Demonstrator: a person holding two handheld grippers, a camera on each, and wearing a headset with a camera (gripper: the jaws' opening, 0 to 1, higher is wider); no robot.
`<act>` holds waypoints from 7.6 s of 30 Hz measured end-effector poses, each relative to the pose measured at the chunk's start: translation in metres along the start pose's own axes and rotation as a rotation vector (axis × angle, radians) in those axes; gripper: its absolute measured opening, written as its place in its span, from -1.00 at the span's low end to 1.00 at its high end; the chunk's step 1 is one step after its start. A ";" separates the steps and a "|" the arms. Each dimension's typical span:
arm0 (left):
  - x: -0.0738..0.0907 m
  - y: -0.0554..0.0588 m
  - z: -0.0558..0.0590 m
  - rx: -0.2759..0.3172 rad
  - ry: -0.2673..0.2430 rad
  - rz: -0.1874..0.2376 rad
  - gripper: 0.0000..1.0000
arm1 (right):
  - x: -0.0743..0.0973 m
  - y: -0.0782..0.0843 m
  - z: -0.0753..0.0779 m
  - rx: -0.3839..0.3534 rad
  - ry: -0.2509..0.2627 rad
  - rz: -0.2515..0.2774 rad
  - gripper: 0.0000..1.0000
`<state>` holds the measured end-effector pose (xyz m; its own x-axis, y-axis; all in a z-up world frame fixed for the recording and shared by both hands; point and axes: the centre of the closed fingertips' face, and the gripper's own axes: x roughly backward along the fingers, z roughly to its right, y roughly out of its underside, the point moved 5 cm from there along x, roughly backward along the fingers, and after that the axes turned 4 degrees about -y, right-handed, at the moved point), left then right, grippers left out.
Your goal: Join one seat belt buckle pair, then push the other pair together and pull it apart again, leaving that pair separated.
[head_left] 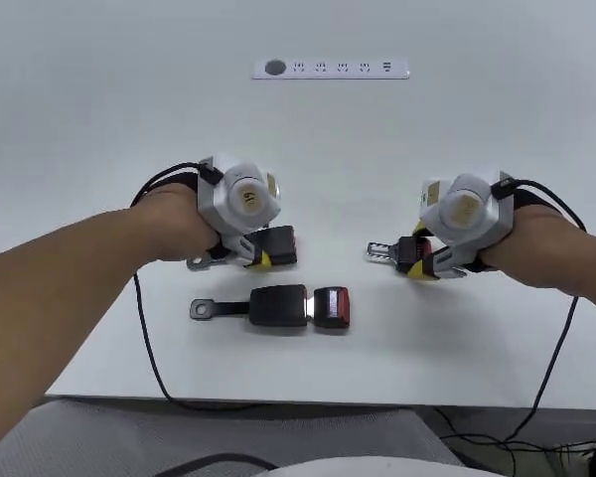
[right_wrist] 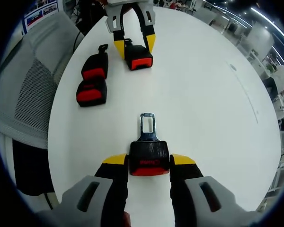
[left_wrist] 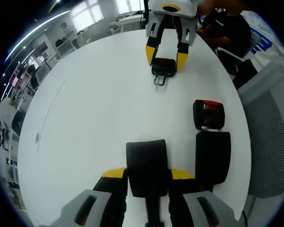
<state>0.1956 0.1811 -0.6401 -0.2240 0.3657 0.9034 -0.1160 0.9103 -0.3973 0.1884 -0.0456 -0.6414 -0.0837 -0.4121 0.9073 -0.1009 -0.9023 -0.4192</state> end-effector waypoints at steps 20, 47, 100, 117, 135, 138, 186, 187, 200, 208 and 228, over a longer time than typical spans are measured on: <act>-0.006 0.003 0.002 -0.080 0.056 -0.021 -0.34 | -0.008 0.001 0.005 0.020 -0.094 0.047 -0.34; -0.004 0.000 0.004 -0.062 0.060 -0.035 -0.34 | -0.043 -0.070 -0.006 0.065 -0.081 0.082 -0.34; -0.006 0.004 0.005 -0.069 0.083 -0.027 -0.36 | -0.055 -0.106 -0.006 0.151 -0.097 0.132 -0.37; -0.005 0.002 0.003 -0.059 0.073 -0.031 -0.36 | -0.060 -0.118 -0.010 0.139 -0.100 0.136 -0.36; -0.007 0.002 0.002 -0.038 0.074 -0.034 -0.35 | -0.054 -0.107 -0.006 0.129 -0.093 0.126 -0.35; -0.008 0.003 0.002 -0.029 0.072 -0.036 -0.35 | -0.051 -0.104 -0.009 0.119 -0.097 0.143 -0.34; 0.017 0.001 0.005 0.094 -0.056 0.024 0.00 | 0.022 0.021 -0.007 -0.058 0.130 0.055 -0.04; 0.024 0.001 0.007 0.107 -0.064 0.045 0.02 | 0.025 0.020 -0.012 -0.066 0.134 0.065 -0.02; 0.080 0.027 0.058 0.262 -0.184 0.223 0.31 | 0.046 0.006 -0.061 -0.242 0.158 0.207 0.40; 0.093 0.047 0.079 0.396 -0.189 0.263 0.58 | 0.052 0.011 -0.082 -0.340 0.178 0.283 0.66; 0.112 0.094 0.099 0.583 -0.258 0.302 1.00 | 0.062 0.020 -0.095 -0.506 0.259 0.349 0.99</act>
<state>0.0635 0.2883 -0.5923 -0.5425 0.4627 0.7011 -0.4961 0.4971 -0.7119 0.0871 -0.0777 -0.5967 -0.4246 -0.5688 0.7044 -0.4725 -0.5245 -0.7083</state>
